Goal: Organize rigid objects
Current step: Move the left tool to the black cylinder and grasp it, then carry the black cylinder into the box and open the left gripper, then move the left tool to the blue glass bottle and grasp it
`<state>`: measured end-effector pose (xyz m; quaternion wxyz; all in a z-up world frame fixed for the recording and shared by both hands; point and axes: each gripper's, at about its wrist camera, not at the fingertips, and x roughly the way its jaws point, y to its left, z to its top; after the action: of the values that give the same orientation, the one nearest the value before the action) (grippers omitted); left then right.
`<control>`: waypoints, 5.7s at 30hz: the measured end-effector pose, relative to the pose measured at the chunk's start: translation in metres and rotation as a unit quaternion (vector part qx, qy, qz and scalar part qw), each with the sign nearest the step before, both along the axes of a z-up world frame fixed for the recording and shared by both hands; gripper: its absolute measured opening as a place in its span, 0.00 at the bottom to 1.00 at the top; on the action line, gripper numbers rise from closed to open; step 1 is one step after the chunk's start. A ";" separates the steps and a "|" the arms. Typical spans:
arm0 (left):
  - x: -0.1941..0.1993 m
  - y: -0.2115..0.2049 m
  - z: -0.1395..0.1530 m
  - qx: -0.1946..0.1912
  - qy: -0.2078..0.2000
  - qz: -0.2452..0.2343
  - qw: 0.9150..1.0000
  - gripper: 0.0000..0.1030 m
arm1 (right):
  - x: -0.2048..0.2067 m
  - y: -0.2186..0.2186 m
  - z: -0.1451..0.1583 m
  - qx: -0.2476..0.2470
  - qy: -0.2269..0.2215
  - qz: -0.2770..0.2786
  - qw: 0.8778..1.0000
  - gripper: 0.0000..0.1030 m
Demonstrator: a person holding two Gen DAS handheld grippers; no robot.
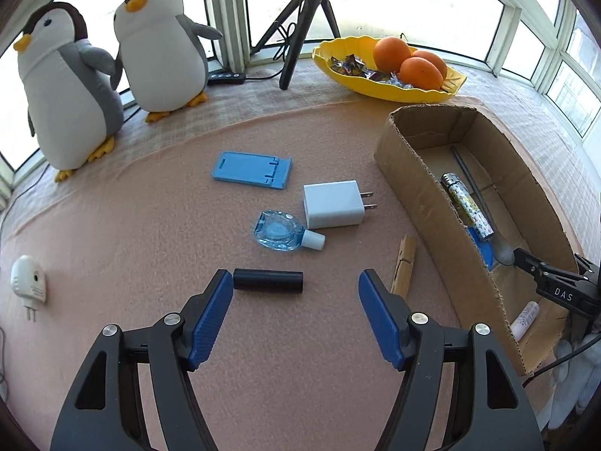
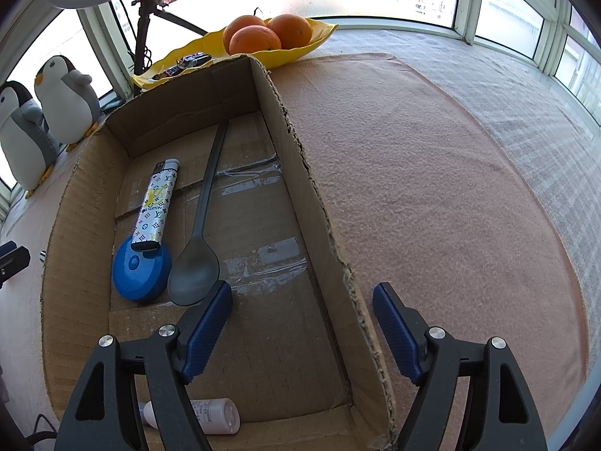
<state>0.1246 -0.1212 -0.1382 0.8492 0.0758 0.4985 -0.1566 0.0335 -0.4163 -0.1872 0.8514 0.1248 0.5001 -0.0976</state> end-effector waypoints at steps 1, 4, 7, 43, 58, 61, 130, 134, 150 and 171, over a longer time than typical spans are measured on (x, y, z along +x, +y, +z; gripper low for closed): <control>0.001 0.003 -0.004 -0.001 0.004 0.005 1.000 0.67 | 0.001 0.000 0.000 0.000 0.001 0.000 1.000 0.72; 0.005 0.008 -0.014 -0.001 0.009 0.010 1.000 0.67 | 0.001 -0.001 0.000 0.001 0.002 0.000 1.000 0.73; 0.010 0.011 -0.022 -0.003 0.013 0.017 1.000 0.67 | 0.003 -0.001 0.000 0.001 0.004 -0.001 1.000 0.73; 0.019 0.010 -0.044 0.002 0.019 0.002 1.000 0.50 | 0.005 -0.003 0.000 0.000 0.009 -0.002 1.000 0.75; 0.009 0.005 -0.017 -0.022 0.009 -0.009 1.000 0.49 | 0.004 -0.004 0.000 0.000 0.008 -0.002 1.000 0.75; 0.006 -0.004 0.000 -0.028 -0.005 -0.023 0.999 0.49 | 0.004 -0.004 0.000 -0.001 0.008 -0.001 1.000 0.75; -0.004 -0.111 0.051 -0.038 -0.046 -0.111 0.992 0.74 | 0.003 -0.004 0.000 -0.001 0.008 -0.002 1.000 0.76; -0.002 -0.101 0.054 -0.036 -0.054 -0.104 0.992 0.74 | 0.002 -0.005 0.000 -0.001 0.009 -0.002 1.000 0.76; 0.017 -0.006 0.010 -0.021 -0.037 -0.063 0.997 0.74 | 0.000 -0.009 -0.001 -0.002 0.011 -0.005 1.000 0.80; 0.046 -0.016 -0.036 0.029 -0.010 -0.105 0.994 0.74 | 0.002 -0.008 -0.002 -0.002 0.013 -0.006 1.000 0.81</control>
<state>0.1702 -0.1368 -0.1741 0.8304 0.1543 0.4837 -0.2296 0.0354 -0.4248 -0.1892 0.8444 0.1250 0.5101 -0.1057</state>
